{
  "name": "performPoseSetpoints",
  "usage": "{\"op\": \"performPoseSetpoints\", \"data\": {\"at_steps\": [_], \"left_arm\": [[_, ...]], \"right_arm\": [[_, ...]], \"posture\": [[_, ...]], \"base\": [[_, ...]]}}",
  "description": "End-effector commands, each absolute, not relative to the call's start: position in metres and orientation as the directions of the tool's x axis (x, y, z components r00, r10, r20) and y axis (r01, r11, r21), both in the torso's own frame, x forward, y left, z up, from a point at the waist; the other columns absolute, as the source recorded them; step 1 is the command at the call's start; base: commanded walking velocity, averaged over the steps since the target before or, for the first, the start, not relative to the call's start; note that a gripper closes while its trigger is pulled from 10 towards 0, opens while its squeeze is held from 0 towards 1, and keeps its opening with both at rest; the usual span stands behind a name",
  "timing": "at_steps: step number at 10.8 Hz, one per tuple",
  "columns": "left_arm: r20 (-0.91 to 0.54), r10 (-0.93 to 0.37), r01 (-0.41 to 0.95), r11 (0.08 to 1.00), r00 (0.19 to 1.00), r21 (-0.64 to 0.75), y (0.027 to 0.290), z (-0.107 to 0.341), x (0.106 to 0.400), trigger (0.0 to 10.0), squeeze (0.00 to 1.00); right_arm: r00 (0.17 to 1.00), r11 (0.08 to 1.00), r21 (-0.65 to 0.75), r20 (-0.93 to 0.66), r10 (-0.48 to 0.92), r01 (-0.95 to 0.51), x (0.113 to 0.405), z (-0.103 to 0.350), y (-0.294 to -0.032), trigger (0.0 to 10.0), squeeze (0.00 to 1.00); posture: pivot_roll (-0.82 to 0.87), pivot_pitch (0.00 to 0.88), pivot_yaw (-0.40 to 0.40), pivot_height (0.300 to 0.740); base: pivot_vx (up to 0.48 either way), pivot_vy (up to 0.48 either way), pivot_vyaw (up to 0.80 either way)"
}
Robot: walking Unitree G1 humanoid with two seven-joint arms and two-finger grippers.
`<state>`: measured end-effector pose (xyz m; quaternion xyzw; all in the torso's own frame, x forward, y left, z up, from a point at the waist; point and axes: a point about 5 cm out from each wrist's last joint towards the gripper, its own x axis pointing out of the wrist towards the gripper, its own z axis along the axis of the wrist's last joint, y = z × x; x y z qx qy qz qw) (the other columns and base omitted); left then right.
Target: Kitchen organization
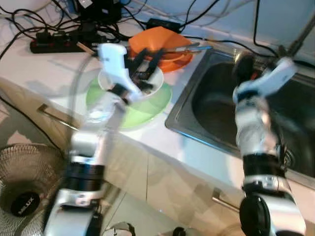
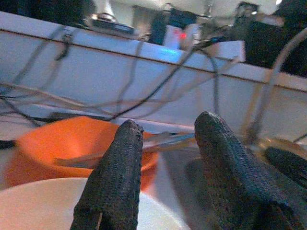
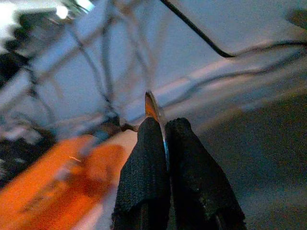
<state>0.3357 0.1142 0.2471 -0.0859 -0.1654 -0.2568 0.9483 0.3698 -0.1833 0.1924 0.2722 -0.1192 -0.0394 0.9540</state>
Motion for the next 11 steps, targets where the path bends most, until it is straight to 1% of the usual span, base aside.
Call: {"op": "performPoseSetpoints", "data": {"at_steps": [1,2,3,4,5,6,7,9,10,11], "left_arm": [[0.368,-0.422,0.475,0.878,0.829,-0.063,0.123,0.249,0.336,10.0,0.0],[0.355,-0.361,0.401,0.915,0.862,-0.044,0.139,0.246,0.338,10.0,0.0],[0.354,-0.304,0.337,0.941,0.884,-0.034,0.153,0.243,0.337,10.0,0.0],[0.375,-0.206,0.241,0.969,0.904,-0.047,0.177,0.243,0.334,10.0,0.0],[0.39,-0.155,0.188,0.981,0.908,-0.046,0.193,0.246,0.33,10.0,0.0],[0.388,-0.124,0.142,0.99,0.913,-0.018,0.207,0.245,0.327,10.0,0.0],[0.402,-0.043,0.061,0.998,0.915,-0.032,0.228,0.241,0.319,10.0,0.0],[0.387,0.048,-0.027,0.998,0.921,-0.06,0.252,0.23,0.31,10.0,0.0],[0.358,0.076,-0.057,0.996,0.931,-0.062,0.26,0.221,0.308,10.0,0.0],[0.292,0.094,-0.073,0.994,0.952,-0.082,0.264,0.199,0.307,10.0,0.0]], "right_arm": [[0.963,0.875,0.483,0.222,-0.155,0.029,0.369,0.194,-0.187,10.0,0.0],[0.967,0.907,0.417,0.199,-0.159,0.063,0.369,0.183,-0.187,10.0,0.0],[0.97,0.92,0.382,0.183,-0.163,0.082,0.369,0.174,-0.186,10.0,0.0],[0.972,0.93,0.353,0.166,-0.164,0.097,0.368,0.166,-0.185,10.0,0.0],[0.974,0.932,0.345,0.15,-0.167,0.107,0.367,0.161,-0.185,10.0,0.0],[0.976,0.943,0.309,0.136,-0.172,0.124,0.368,0.155,-0.186,10.0,0.0],[0.976,0.94,0.311,0.118,-0.185,0.14,0.367,0.149,-0.188,10.0,0.0],[0.976,0.943,0.295,0.102,-0.192,0.154,0.366,0.142,-0.189,10.0,0.0],[0.976,0.945,0.286,0.098,-0.195,0.16,0.365,0.139,-0.189,10.0,0.0],[0.977,0.947,0.275,0.087,-0.195,0.165,0.365,0.134,-0.19,10.0,0.0]], "posture": [[0.12,0.099,-0.034,0.74],[0.12,0.096,-0.033,0.74],[0.12,0.092,-0.033,0.74],[0.12,0.092,-0.034,0.74],[0.13,0.09,-0.035,0.74],[0.13,0.087,-0.035,0.74],[0.14,0.084,-0.036,0.74],[0.14,0.084,-0.037,0.74],[0.14,0.086,-0.038,0.74],[0.14,0.091,-0.042,0.74]], "base": [[0.0,0.0,0.0],[0.0,0.0,0.0],[0.0,0.0,0.0],[0.0,0.0,0.0],[0.0,0.0,0.0],[0.0,0.0,0.0],[0.0,0.0,0.0],[0.0,0.0,0.0],[0.0,0.0,0.0],[0.0,0.0,0.0]]}}
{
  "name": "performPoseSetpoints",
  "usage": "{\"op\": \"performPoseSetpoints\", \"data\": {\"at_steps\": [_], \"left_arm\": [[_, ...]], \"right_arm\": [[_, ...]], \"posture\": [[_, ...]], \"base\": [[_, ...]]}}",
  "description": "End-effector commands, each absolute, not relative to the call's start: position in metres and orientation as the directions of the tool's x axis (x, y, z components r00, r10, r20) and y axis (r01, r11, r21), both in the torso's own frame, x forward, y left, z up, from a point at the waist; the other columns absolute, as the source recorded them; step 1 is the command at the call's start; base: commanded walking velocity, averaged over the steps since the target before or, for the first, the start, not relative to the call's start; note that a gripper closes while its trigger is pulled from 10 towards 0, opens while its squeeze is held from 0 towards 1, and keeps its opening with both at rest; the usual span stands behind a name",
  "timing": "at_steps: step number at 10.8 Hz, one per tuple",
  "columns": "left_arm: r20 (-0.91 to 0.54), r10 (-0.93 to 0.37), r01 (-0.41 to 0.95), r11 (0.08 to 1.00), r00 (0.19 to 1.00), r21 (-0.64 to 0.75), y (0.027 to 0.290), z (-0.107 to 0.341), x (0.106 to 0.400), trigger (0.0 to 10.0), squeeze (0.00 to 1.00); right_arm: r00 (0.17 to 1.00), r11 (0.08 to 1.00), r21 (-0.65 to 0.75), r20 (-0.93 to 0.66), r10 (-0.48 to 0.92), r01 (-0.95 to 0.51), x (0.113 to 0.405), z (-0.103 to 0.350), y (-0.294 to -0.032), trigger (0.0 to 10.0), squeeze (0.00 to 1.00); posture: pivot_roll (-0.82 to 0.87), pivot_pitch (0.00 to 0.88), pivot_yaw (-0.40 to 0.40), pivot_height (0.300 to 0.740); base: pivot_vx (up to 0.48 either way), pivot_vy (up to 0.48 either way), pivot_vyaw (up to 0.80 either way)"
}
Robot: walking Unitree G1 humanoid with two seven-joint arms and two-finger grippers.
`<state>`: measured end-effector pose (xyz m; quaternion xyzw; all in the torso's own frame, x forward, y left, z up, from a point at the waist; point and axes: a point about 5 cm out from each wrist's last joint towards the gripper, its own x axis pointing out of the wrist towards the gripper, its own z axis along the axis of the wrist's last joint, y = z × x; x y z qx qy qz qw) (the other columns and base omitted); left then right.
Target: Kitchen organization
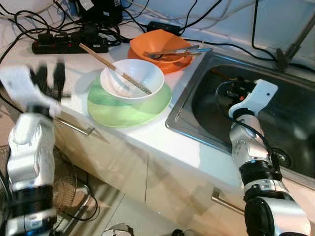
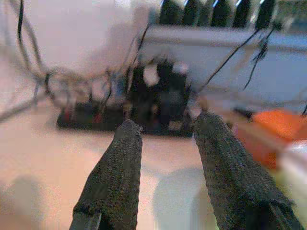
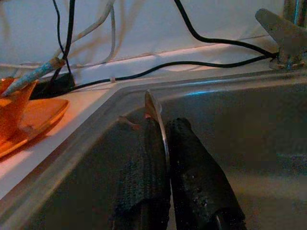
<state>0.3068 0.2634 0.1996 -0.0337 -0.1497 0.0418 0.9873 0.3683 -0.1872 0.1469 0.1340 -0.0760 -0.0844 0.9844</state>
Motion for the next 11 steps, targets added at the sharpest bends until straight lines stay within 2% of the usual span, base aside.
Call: {"op": "performPoseSetpoints", "data": {"at_steps": [1,5,9,11], "left_arm": [[0.262,0.077,-0.057,0.995,0.962,-0.084,0.258,0.19,0.308,10.0,0.0],[0.16,0.043,-0.028,0.995,0.986,-0.091,0.242,0.158,0.312,10.0,0.0],[0.142,0.056,-0.041,0.994,0.988,-0.104,0.242,0.15,0.311,10.0,0.0],[0.134,0.044,-0.03,0.994,0.99,-0.107,0.238,0.147,0.312,10.0,0.0]], "right_arm": [[0.978,0.95,0.267,0.081,-0.193,0.165,0.364,0.133,-0.189,10.0,0.0],[0.983,0.97,0.179,0.045,-0.176,0.166,0.362,0.12,-0.186,10.0,0.0],[0.944,0.95,0.007,0.113,-0.31,0.311,0.361,0.136,-0.215,10.0,0.0],[0.928,0.927,-0.073,0.09,-0.362,0.369,0.358,0.131,-0.226,10.0,0.0]], "posture": [[0.13,0.094,-0.042,0.74],[0.13,0.106,-0.041,0.74],[0.12,0.112,-0.042,0.74],[0.12,0.113,-0.041,0.74]], "base": [[0.0,0.0,0.0],[0.0,0.0,0.0],[0.0,0.0,0.0],[0.0,0.0,0.0]]}}
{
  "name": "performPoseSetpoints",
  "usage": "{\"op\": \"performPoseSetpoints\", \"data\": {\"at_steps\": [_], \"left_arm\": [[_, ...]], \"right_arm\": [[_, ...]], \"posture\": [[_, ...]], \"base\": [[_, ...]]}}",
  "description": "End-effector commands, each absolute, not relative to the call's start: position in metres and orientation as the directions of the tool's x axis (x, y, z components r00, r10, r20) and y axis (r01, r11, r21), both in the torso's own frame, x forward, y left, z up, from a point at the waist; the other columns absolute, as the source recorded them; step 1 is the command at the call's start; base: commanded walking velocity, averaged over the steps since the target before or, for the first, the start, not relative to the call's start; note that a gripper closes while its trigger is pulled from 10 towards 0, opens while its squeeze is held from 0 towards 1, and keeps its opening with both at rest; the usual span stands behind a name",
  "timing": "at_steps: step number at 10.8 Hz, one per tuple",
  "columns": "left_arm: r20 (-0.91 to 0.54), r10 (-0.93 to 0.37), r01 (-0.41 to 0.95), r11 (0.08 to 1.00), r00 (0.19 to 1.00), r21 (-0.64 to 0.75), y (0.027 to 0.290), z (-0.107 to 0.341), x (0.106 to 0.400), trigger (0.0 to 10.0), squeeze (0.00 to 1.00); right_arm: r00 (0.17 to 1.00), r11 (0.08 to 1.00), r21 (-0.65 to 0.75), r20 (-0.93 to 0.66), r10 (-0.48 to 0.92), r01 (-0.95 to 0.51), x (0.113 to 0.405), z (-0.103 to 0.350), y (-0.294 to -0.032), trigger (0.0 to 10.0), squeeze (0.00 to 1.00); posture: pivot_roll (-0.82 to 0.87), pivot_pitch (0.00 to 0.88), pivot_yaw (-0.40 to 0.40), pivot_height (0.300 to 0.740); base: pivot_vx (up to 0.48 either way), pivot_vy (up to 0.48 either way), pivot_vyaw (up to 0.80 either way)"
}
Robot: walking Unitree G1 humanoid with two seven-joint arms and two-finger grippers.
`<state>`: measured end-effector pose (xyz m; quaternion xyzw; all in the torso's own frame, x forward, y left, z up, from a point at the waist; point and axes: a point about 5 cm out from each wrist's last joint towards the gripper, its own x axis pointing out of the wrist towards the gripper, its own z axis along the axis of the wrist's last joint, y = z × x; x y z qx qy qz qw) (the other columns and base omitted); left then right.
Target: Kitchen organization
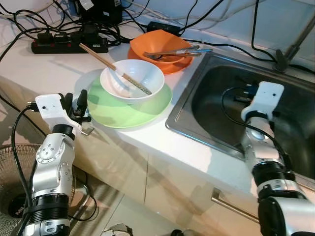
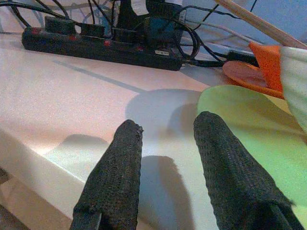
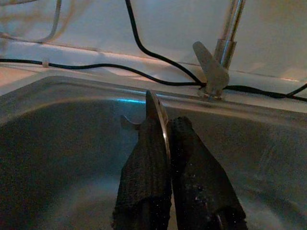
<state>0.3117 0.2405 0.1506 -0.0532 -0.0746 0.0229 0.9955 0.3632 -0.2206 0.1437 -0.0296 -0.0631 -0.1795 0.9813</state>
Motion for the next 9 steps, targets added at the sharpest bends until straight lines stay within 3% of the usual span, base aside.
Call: {"op": "performPoseSetpoints", "data": {"at_steps": [1,6,8,9], "left_arm": [[0.128,0.036,-0.022,0.994,0.991,-0.111,0.236,0.145,0.312,10.0,0.0],[0.12,0.004,0.01,0.993,0.993,-0.114,0.226,0.142,0.314,10.0,0.0],[0.119,-0.005,0.019,0.993,0.993,-0.115,0.222,0.142,0.315,10.0,0.0],[0.119,-0.01,0.024,0.993,0.993,-0.114,0.221,0.142,0.315,10.0,0.0]], "right_arm": [[0.929,0.926,-0.086,0.077,-0.363,0.369,0.357,0.127,-0.227,10.0,0.0],[0.952,0.945,-0.133,-0.028,-0.306,0.3,0.356,0.106,-0.211,10.0,0.0],[0.956,0.95,-0.138,-0.05,-0.289,0.28,0.355,0.101,-0.207,10.0,0.52],[0.96,0.954,-0.135,-0.054,-0.275,0.266,0.356,0.1,-0.205,10.0,1.0]], "posture": [[0.12,0.113,-0.042,0.74],[0.12,0.114,-0.042,0.74],[0.12,0.115,-0.042,0.74],[0.12,0.116,-0.042,0.74]], "base": [[0.0,0.0,0.0],[0.0,0.0,0.0],[0.0,0.0,0.0],[0.0,0.0,0.0]]}}
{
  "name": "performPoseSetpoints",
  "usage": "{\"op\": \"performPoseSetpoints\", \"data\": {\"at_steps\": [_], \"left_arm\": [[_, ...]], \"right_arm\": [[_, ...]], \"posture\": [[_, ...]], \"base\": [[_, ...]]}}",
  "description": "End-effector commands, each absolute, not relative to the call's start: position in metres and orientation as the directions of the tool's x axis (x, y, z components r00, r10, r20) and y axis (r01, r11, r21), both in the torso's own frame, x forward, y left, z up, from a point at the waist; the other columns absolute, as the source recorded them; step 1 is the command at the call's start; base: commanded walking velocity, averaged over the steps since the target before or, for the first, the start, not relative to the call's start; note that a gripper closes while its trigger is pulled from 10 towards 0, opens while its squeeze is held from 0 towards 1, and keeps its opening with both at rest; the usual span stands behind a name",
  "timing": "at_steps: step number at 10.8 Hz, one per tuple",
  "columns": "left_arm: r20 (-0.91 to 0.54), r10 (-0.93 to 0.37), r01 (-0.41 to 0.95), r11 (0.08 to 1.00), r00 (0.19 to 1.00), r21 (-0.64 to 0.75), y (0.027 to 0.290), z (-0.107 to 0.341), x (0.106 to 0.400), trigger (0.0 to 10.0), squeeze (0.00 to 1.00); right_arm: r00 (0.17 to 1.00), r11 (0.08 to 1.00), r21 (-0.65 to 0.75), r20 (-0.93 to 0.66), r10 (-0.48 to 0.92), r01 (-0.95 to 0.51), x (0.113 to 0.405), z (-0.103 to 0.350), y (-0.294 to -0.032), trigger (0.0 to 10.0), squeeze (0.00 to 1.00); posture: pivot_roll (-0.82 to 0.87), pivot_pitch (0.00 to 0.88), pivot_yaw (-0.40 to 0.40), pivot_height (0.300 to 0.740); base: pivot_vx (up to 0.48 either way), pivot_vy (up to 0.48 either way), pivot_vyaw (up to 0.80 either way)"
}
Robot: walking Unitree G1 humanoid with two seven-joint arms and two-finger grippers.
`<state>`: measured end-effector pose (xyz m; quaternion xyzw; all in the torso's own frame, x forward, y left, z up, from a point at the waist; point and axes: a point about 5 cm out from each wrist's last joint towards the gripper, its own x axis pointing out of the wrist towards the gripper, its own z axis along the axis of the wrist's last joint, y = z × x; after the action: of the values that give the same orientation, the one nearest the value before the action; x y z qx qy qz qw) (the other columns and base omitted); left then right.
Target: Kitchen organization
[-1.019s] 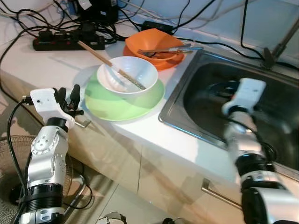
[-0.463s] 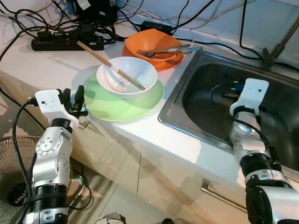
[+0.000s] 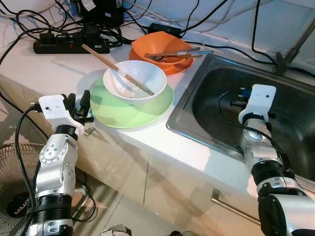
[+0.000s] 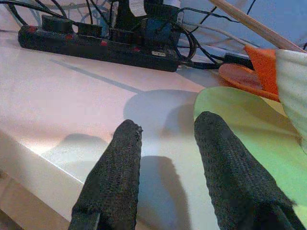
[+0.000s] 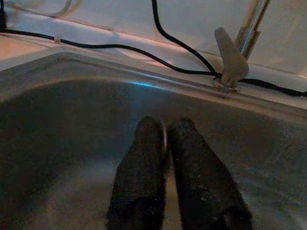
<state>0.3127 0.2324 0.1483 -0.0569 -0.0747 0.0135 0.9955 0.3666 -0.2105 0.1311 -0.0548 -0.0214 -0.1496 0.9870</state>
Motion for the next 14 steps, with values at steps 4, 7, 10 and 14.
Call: {"op": "performPoseSetpoints", "data": {"at_steps": [4,7,10,14], "left_arm": [[0.123,-0.008,0.022,0.993,0.992,-0.114,0.221,0.142,0.315,10.0,0.0],[0.149,0.053,-0.037,0.993,0.987,-0.108,0.23,0.146,0.315,10.0,0.0],[0.234,0.115,-0.088,0.989,0.965,-0.123,0.241,0.167,0.315,10.0,0.0],[0.359,0.196,-0.146,0.976,0.913,-0.161,0.263,0.208,0.314,10.0,0.0]], "right_arm": [[0.965,0.958,-0.132,-0.025,-0.259,0.254,0.358,0.105,-0.2,10.0,0.0],[0.966,0.971,-0.066,0.134,-0.22,0.231,0.366,0.137,-0.191,10.0,0.0],[0.951,0.984,-0.022,0.261,-0.166,0.178,0.37,0.165,-0.176,10.0,0.0],[0.96,0.984,-0.028,0.229,-0.163,0.174,0.367,0.155,-0.175,10.0,0.0]], "posture": [[0.12,0.105,-0.041,0.74],[0.12,0.098,-0.041,0.74],[0.12,0.085,-0.041,0.74],[0.13,0.09,-0.046,0.74]], "base": [[0.0,0.0,0.0],[0.0,0.0,0.0],[0.0,0.0,0.0],[0.0,0.0,0.0]]}}
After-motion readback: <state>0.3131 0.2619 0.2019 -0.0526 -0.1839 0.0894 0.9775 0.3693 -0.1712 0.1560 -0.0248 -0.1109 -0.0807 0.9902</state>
